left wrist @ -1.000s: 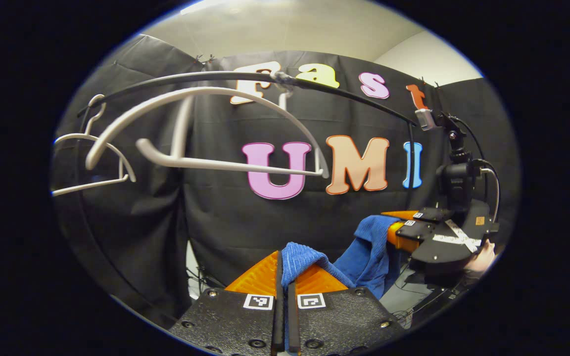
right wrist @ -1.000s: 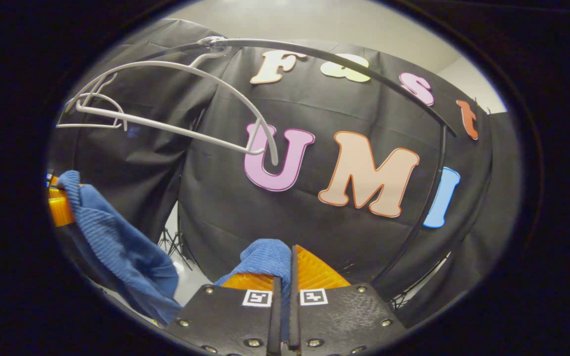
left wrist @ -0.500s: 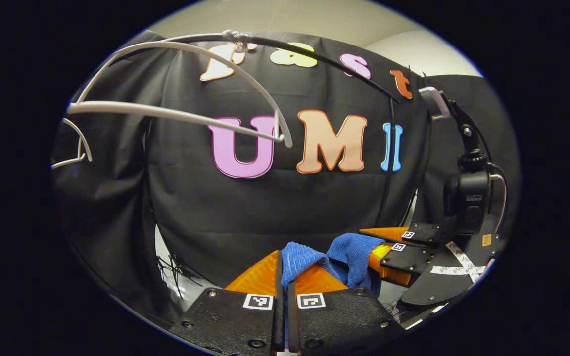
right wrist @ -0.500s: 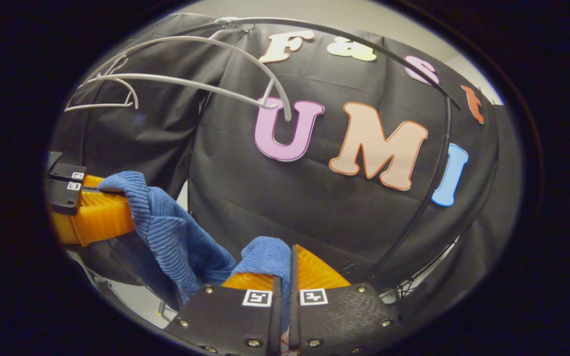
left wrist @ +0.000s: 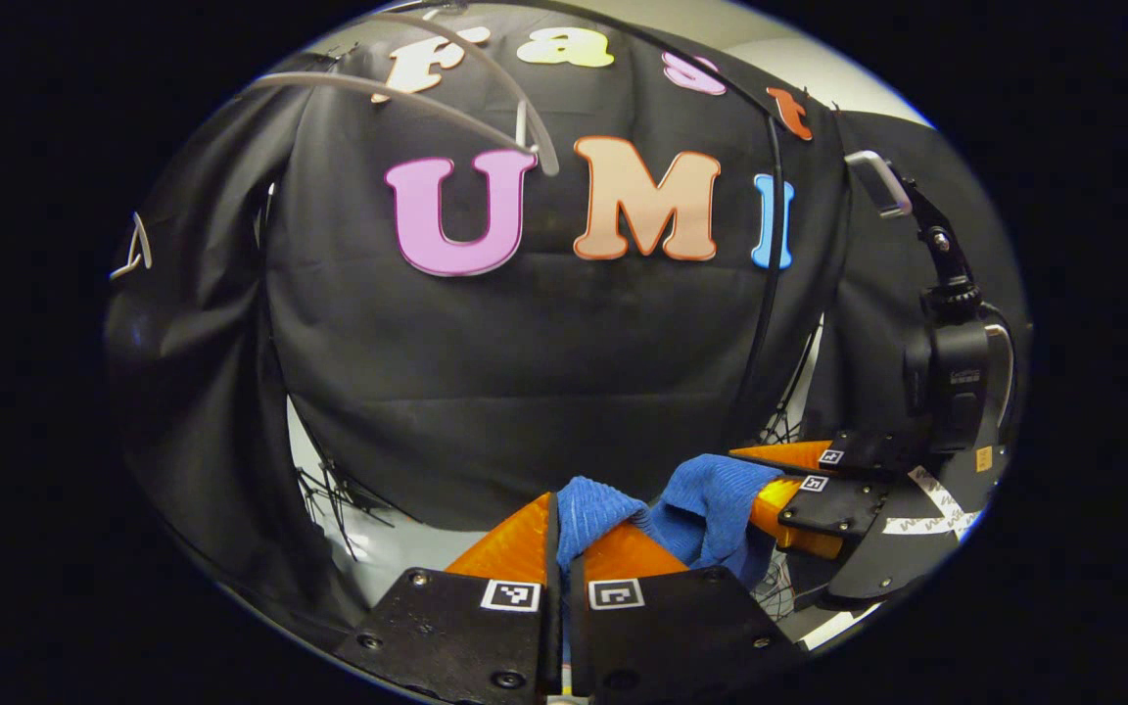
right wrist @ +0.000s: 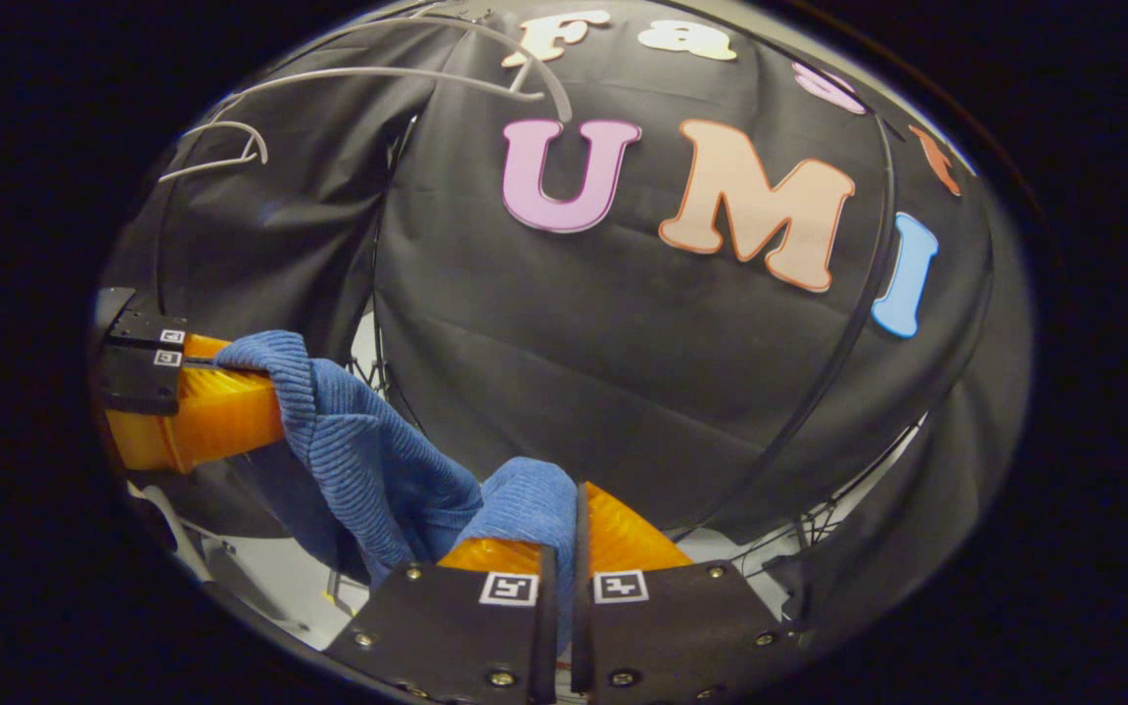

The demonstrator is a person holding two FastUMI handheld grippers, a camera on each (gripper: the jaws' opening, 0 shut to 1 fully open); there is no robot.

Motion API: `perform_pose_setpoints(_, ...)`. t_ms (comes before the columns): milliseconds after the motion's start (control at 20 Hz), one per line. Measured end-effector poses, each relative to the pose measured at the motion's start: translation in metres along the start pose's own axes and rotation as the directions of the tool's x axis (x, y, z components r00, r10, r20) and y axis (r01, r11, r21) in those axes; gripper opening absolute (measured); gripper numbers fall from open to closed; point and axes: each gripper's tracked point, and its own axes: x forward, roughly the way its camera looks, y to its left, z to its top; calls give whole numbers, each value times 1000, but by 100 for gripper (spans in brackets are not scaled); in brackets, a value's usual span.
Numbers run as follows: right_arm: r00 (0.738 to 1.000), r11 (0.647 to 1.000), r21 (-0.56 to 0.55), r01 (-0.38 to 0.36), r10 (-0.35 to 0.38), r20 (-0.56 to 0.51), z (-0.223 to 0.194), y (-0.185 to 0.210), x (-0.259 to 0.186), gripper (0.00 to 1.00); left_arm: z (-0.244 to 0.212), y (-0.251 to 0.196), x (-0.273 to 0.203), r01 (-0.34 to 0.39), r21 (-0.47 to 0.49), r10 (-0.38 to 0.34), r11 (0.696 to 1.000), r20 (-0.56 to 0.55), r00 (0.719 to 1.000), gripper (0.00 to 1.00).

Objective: Grasp the clothes on the hanger with both hands and then place them into the laundry hamper below.

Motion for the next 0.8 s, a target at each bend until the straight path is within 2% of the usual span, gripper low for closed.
perform_pose_setpoints(350, 991, 999, 22, -25, 28, -128, -55, 9, 14, 7, -50, -2, 17, 1, 18, 2, 1000, -157, 988, 4)
perform_pose_setpoints(650, 971, 998, 39, -40, 48, -235, -99, 19, 21, 7, -102, 9, 20, 4, -2, -4, 1000, -277, 961, 5)
perform_pose_setpoints(800, 964, 997, 66, -50, 65, -257, -106, 24, 21, 7, -127, 13, 18, 1, 1, -1, 1000, -338, 941, 5)
